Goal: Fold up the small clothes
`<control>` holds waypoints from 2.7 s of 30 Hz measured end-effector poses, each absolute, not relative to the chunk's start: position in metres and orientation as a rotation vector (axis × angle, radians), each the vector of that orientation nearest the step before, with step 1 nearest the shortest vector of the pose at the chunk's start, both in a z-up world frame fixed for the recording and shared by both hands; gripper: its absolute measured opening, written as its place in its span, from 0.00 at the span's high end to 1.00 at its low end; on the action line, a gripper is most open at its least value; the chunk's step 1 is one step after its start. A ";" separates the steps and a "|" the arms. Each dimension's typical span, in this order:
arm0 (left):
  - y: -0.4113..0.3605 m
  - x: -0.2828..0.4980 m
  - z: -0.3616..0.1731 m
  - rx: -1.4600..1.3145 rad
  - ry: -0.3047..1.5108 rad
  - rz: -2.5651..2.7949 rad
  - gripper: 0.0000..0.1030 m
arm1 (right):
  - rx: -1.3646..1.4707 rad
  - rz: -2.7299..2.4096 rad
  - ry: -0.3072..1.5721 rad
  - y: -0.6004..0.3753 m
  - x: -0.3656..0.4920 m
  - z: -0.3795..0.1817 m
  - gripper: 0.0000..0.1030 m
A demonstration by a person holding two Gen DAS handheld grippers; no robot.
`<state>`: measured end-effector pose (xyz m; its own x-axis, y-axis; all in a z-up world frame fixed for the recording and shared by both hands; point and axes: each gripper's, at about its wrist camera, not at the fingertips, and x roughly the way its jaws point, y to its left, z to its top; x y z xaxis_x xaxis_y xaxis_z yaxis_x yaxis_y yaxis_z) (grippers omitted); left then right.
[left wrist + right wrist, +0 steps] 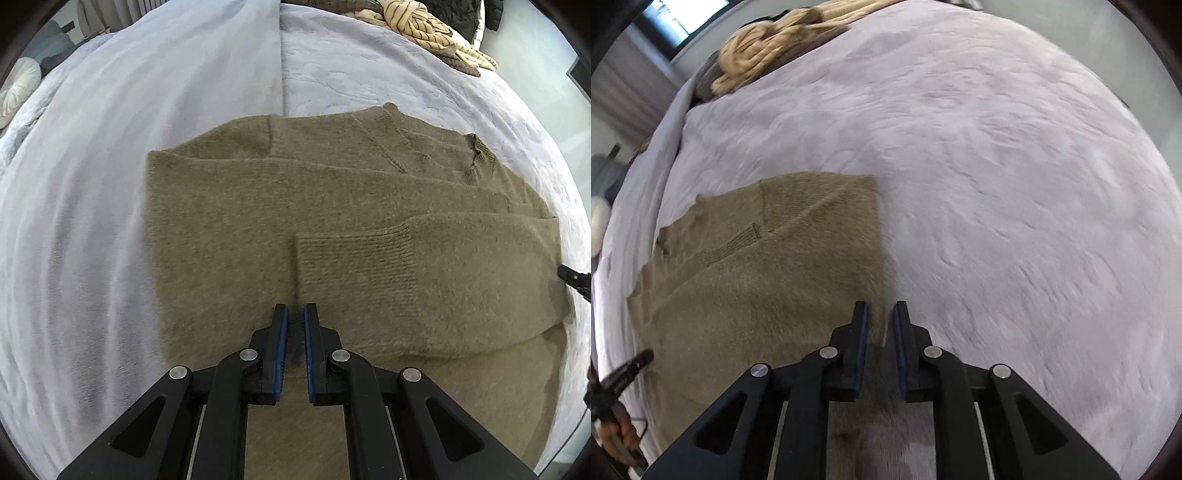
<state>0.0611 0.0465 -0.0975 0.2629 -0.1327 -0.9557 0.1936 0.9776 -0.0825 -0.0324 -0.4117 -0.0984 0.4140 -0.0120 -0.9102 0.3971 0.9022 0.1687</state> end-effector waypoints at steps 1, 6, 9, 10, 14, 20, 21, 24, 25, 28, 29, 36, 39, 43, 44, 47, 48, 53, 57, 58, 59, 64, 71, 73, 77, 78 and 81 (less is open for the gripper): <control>0.050 0.060 -0.095 0.053 1.286 -0.220 0.91 | 0.381 -0.270 1.110 -0.408 -0.039 -0.092 0.87; 0.053 0.057 -0.079 0.025 1.246 -0.245 0.91 | 0.340 -0.145 1.076 -0.372 -0.052 -0.074 0.87; 0.045 0.057 -0.086 0.053 1.266 -0.254 0.91 | 0.279 -0.124 1.123 -0.351 -0.050 -0.085 0.87; 0.041 0.057 -0.091 0.063 1.280 -0.256 0.91 | 0.266 -0.132 1.144 -0.350 -0.049 -0.091 0.87; 0.042 0.050 -0.100 0.083 1.288 -0.252 0.91 | 0.318 -0.151 1.187 -0.356 -0.055 -0.113 0.87; 0.048 0.045 -0.090 0.089 1.296 -0.259 0.91 | 0.360 -0.163 1.187 -0.356 -0.068 -0.103 0.83; 0.049 0.045 -0.089 0.086 1.298 -0.257 0.91 | 0.362 -0.164 1.185 -0.354 -0.072 -0.101 0.83; 0.052 0.042 -0.086 0.075 1.304 -0.248 0.91 | 0.385 -0.161 1.178 -0.350 -0.077 -0.095 0.83; 0.050 0.040 -0.086 0.073 1.305 -0.247 0.91 | 0.392 -0.159 1.178 -0.349 -0.076 -0.095 0.83; 0.054 0.035 -0.087 0.064 1.320 -0.250 0.91 | 0.404 -0.154 1.182 -0.345 -0.079 -0.093 0.83; 0.055 0.035 -0.089 0.063 1.327 -0.249 0.91 | 0.407 -0.152 1.185 -0.343 -0.079 -0.093 0.83; 0.067 0.025 -0.087 0.058 1.341 -0.207 0.91 | 0.418 -0.132 1.202 -0.331 -0.079 -0.093 0.77; 0.074 0.022 -0.087 0.037 1.347 -0.203 0.91 | 0.417 -0.130 1.196 -0.327 -0.079 -0.092 0.57; 0.081 0.014 -0.084 0.031 1.350 -0.174 0.01 | 0.416 -0.115 1.197 -0.321 -0.079 -0.090 0.57; 0.082 0.011 -0.080 0.035 1.323 -0.158 0.01 | 0.417 -0.112 1.201 -0.319 -0.079 -0.090 0.57; 0.080 0.007 -0.078 0.064 1.331 -0.163 0.01 | 0.414 -0.105 1.203 -0.316 -0.079 -0.089 0.52; 0.080 0.006 -0.078 0.069 1.335 -0.161 0.01 | 0.415 -0.101 1.206 -0.314 -0.080 -0.090 0.51; 0.081 0.002 -0.077 0.072 1.344 -0.157 0.01 | 0.414 -0.080 1.212 -0.306 -0.081 -0.090 0.34; 0.084 -0.002 -0.077 0.068 1.357 -0.147 0.01 | 0.406 -0.070 1.214 -0.299 -0.084 -0.089 0.24; 0.086 -0.002 -0.077 0.069 1.361 -0.145 0.01 | 0.407 -0.069 1.214 -0.298 -0.085 -0.090 0.23; 0.090 -0.005 -0.079 0.068 1.366 -0.144 0.01 | 0.406 -0.069 1.216 -0.297 -0.086 -0.090 0.23; 0.096 -0.011 -0.080 0.076 1.382 -0.145 0.01 | 0.416 -0.074 1.232 -0.294 -0.092 -0.093 0.23; 0.101 -0.027 -0.086 0.073 1.402 -0.158 0.01 | 0.450 -0.081 1.217 -0.294 -0.102 -0.095 0.21; 0.102 -0.032 -0.086 0.087 1.399 -0.159 0.01 | 0.461 -0.075 1.206 -0.294 -0.105 -0.095 0.20; 0.096 -0.037 -0.086 0.122 1.395 -0.159 0.01 | 0.484 -0.038 1.199 -0.291 -0.109 -0.094 0.12; 0.096 -0.039 -0.086 0.130 1.392 -0.159 0.01 | 0.487 -0.027 1.204 -0.289 -0.110 -0.094 0.12; 0.092 -0.042 -0.087 0.145 1.396 -0.163 0.01 | 0.486 -0.008 1.233 -0.283 -0.111 -0.095 0.12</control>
